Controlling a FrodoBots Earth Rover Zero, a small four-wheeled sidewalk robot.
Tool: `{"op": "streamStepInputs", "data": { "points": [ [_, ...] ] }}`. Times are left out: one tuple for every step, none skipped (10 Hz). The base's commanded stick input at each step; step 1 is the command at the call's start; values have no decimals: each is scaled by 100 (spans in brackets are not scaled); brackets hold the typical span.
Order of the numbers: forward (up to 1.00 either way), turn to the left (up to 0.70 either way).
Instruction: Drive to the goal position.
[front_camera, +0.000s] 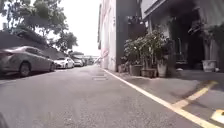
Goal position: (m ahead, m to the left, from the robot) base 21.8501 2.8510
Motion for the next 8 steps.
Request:
{"op": "streamStepInputs", "data": {
  "points": [
    [45,0],
    [45,0],
    [45,0],
    [45,0],
    [45,0],
    [45,0],
    [45,0],
    [45,0]
  ]
}}
